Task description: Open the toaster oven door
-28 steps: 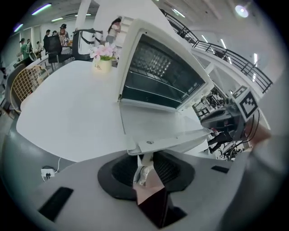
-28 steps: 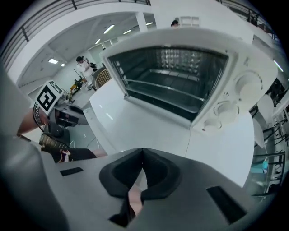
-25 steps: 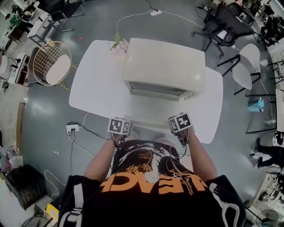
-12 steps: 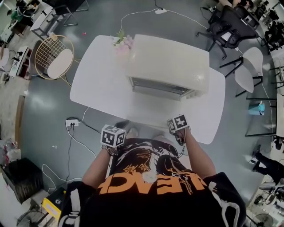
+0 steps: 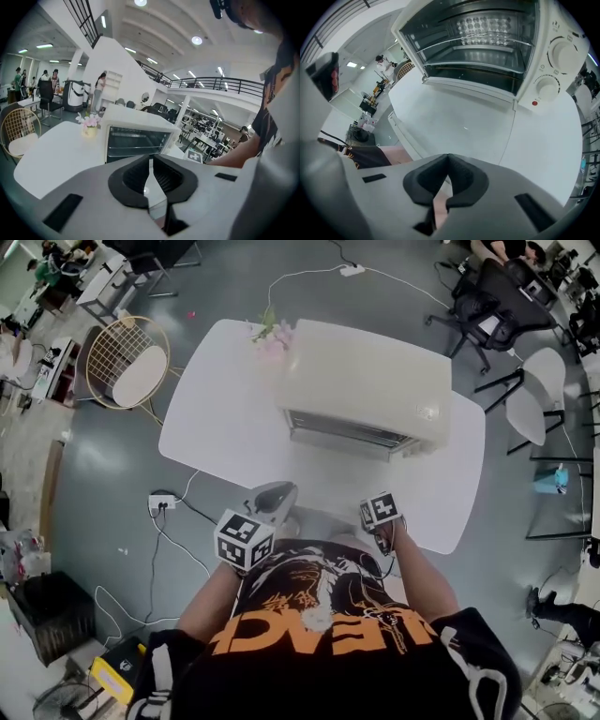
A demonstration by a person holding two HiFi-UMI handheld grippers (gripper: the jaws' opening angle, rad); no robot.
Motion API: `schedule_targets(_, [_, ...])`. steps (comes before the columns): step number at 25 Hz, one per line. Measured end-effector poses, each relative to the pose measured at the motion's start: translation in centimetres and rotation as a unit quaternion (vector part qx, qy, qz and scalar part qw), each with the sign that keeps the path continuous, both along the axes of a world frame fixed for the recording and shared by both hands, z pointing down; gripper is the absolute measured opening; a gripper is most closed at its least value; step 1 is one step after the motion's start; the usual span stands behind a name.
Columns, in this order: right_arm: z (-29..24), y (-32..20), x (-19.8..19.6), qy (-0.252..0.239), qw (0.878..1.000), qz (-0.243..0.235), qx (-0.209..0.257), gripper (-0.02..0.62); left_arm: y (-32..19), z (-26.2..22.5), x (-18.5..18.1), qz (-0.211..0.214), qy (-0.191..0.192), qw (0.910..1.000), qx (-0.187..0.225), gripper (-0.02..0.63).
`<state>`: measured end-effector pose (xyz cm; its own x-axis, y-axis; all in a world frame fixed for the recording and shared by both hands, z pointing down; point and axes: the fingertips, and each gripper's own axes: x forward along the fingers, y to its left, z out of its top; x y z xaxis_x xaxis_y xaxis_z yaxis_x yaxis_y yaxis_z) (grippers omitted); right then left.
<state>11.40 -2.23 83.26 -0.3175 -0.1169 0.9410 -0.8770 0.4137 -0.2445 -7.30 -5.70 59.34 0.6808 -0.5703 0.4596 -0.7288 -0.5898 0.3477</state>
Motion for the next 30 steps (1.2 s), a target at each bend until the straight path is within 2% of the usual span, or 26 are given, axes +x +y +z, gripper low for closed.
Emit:
schedule_targets(3, [-1.5, -0.7, -0.1, -0.017, 0.999, 0.022, 0.029, 0.013, -0.3, -1.8, 0.7, 0.001, 0.01, 0.9993, 0.035, 0.048])
schedule_targets(5, [-3.9, -2.5, -0.5, -0.05, 0.995, 0.043, 0.08, 0.013, -0.9, -3.6, 0.8, -0.009, 0.022, 0.9967, 0.077, 0.044])
schedule_targets(9, [-10.5, -6.6, -1.4, -0.112, 0.97, 0.065, 0.204, 0.013, -2.9, -8.4, -0.4, -0.069, 0.048, 0.9805, 0.178, 0.031])
schedule_targets(13, [-18.5, -7.6, -1.7, -0.154, 0.942, 0.064, 0.29, 0.014, -3.5, -12.6, -0.7, -0.104, 0.067, 0.9672, 0.222, 0.025])
schedule_targets(15, [-23.3, -8.3, -1.8, -0.172, 0.922, 0.064, 0.341, 0.014, -3.9, -15.2, -0.9, -0.121, 0.091, 0.958, 0.244, 0.021])
schedule_targets(18, [-30.3, -9.1, -2.4, -0.182, 0.884, 0.058, 0.427, 0.014, -4.2, -19.0, -1.0, -0.126, 0.116, 0.9462, 0.274, 0.02])
schedule_targets(22, [-38.7, -8.4, -1.6, -0.141, 0.824, 0.029, 0.548, 0.013, -4.4, -22.0, 1.0, -0.095, 0.14, 0.9376, 0.303, 0.02])
schedule_targets(25, [-42.8, -6.8, -1.0, -0.161, 0.785, 0.039, 0.598, 0.013, -3.6, -22.3, 2.3, -0.073, 0.144, 0.9383, 0.306, 0.02])
schedule_targets(28, [-45.2, -6.4, -0.9, -0.16, 0.758, 0.052, 0.63, 0.012, -3.3, -22.7, 2.7, -0.062, 0.14, 0.9383, 0.31, 0.02])
schedule_targets(30, [-45.9, -6.5, -0.9, -0.153, 0.753, 0.05, 0.638, 0.012, -3.3, -23.8, 2.6, -0.068, 0.146, 0.9323, 0.324, 0.02])
